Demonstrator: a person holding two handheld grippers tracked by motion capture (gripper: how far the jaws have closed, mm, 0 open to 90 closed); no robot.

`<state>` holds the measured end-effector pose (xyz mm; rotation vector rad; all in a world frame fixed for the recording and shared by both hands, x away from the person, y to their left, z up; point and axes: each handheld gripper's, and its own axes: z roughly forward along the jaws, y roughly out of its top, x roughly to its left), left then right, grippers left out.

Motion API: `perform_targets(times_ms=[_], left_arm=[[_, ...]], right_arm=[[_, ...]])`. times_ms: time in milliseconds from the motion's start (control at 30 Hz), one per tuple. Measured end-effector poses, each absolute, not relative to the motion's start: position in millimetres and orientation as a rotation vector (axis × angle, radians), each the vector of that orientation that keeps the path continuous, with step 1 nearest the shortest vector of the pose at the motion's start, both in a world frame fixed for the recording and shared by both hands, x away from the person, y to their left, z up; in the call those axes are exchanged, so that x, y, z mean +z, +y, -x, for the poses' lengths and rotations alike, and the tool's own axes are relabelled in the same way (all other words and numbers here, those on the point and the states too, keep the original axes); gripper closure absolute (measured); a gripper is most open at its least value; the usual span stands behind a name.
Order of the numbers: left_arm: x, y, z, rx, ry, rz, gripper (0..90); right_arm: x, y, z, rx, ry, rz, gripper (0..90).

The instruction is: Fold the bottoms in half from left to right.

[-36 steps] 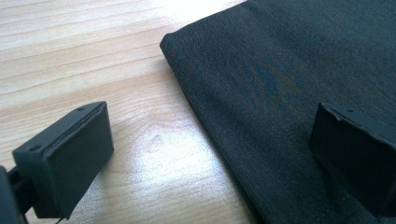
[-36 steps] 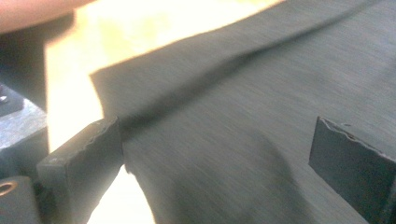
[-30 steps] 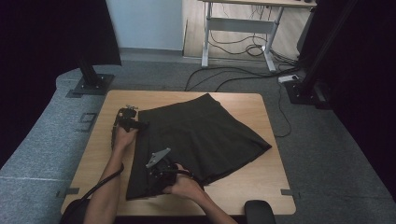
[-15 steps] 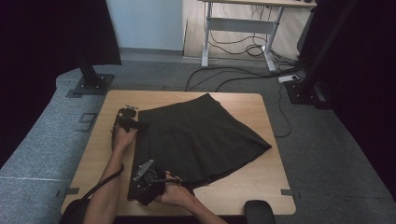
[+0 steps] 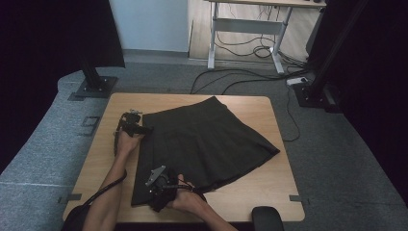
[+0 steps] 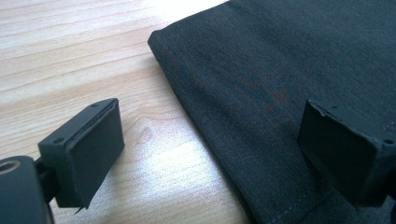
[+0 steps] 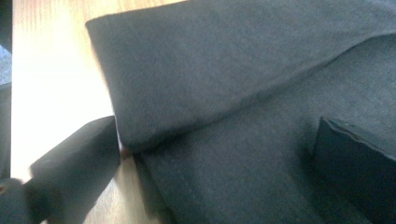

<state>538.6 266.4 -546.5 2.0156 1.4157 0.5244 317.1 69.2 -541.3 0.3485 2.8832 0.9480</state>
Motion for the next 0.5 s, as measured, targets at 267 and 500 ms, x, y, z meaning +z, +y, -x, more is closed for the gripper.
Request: perform_targets(times_ms=[267,500], left_arm=[[-545.4,265.4,-540.4,0.552,1.416,-1.983,20.4],[-544.3,261.3,-536.7,0.534,1.362,-1.972,55.0]], right_arm=[[-531.1,74.8,-315.8,0.912,2.889,-0.376,36.9],[-528.4,70.8,-317.7,0.934,2.845,-0.373,78.1]])
